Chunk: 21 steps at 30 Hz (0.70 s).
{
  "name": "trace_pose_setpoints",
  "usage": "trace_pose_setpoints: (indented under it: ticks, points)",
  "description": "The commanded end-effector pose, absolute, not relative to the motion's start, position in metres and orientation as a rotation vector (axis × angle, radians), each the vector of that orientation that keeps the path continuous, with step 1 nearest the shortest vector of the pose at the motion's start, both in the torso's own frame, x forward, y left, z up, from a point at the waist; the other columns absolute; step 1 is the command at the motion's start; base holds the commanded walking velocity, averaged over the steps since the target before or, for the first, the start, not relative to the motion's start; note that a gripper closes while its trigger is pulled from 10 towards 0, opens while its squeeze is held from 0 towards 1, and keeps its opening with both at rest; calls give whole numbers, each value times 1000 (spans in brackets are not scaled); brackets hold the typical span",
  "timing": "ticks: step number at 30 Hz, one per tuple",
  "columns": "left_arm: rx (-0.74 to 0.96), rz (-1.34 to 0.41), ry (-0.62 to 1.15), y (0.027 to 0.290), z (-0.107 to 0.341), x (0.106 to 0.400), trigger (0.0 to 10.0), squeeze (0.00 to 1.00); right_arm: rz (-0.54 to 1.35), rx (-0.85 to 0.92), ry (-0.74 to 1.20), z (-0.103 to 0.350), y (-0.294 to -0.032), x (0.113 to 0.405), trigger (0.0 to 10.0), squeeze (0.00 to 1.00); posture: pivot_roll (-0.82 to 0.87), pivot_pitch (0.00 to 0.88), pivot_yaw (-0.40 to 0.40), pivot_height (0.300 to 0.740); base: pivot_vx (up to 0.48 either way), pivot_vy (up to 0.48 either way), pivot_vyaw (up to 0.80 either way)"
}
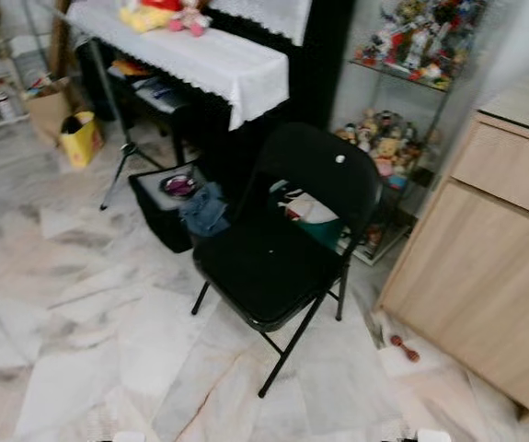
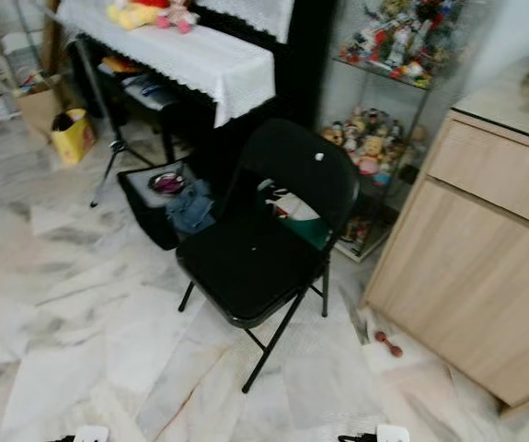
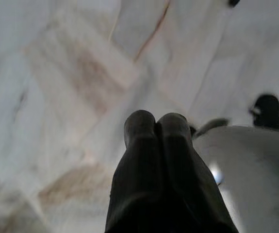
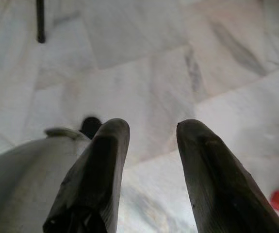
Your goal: Hang keys on a hook
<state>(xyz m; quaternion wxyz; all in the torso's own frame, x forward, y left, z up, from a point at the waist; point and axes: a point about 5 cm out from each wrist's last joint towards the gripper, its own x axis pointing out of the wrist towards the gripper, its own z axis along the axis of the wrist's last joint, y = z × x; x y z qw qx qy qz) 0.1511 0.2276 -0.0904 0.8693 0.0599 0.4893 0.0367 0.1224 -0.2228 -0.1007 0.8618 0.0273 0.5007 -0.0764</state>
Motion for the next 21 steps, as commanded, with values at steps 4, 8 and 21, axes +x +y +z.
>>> trace_pose_setpoints:
  ticks: [4, 8, 21]
  points:
    - [153, 69, 1066, 234, -94, 139, 10000, 0, -160, 69, 1039, -100, -219, 125, 10000, 0, 168, 0, -20, 740, 0, 0, -714]
    - [155, 68, 1069, 232, -94, 138, 10000, 0, -157, 66, 1041, -100, -220, 125, 10000, 0, 169, 0, -23, 740, 0, 0, -712]
    - [150, 56, 1070, 228, -96, 137, 10000, 0, -142, 55, 1047, -101, -222, 122, 10000, 0, 181, 0, -38, 740, 0, 0, -712]
